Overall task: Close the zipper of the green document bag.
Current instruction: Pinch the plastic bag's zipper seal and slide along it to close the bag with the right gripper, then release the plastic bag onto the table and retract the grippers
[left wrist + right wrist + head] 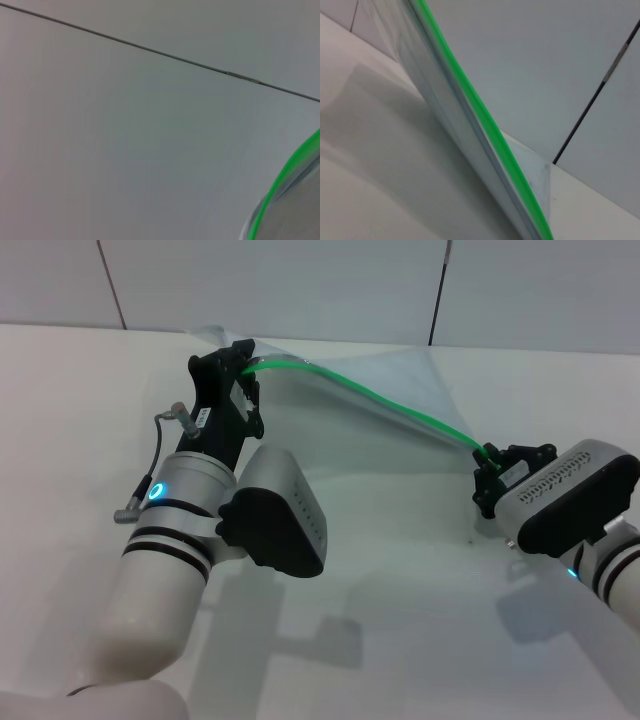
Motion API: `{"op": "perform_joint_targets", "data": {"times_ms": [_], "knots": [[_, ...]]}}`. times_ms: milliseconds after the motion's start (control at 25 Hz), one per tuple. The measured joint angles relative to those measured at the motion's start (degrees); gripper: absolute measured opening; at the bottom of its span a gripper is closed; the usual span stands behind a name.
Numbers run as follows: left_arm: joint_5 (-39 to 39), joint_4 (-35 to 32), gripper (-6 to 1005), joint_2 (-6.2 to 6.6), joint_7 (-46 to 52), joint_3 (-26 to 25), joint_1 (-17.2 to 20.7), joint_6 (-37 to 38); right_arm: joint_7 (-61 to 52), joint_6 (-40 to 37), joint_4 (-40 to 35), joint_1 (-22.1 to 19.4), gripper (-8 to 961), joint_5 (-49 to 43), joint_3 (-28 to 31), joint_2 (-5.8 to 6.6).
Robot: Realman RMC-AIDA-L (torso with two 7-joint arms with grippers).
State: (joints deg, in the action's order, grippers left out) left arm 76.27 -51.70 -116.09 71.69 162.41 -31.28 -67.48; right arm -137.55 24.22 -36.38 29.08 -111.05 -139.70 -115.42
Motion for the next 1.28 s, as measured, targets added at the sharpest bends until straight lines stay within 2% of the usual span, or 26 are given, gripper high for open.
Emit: {"op": "perform_joint_targets", "data": {"times_ms": [440, 680, 920, 1160, 1280], "knots": [[0.63, -0.08, 72, 0.0, 2.9, 0.21, 0.25, -2.46, 0.33, 1.05, -2.36, -0.72, 77, 0.27, 0.46, -0.22], [2.23, -0.64, 73, 0.02, 5.5, 0.34, 0.33, -3.16, 0.53, 1.41, -3.18, -0.87, 138, 0.13, 0.4, -0.28], [3.08, -0.68, 73, 0.13, 6.4, 0.25, 0.41, -3.75, 0.56, 3.83, -3.64, -1.84, 259, 0.32, 0.55, -0.33], [3.39, -0.57, 162, 0.17, 6.96, 0.13, 0.43, -3.87, 0.61, 5.01, -3.97, -2.29, 393, 0.28, 0.58, -0.33], [3.43, -0.58, 307, 0.17, 7.29, 0.12, 0.43, -4.69, 0.68, 6.4, -4.23, -2.68, 494, 0.27, 0.37, -0.38]]}}
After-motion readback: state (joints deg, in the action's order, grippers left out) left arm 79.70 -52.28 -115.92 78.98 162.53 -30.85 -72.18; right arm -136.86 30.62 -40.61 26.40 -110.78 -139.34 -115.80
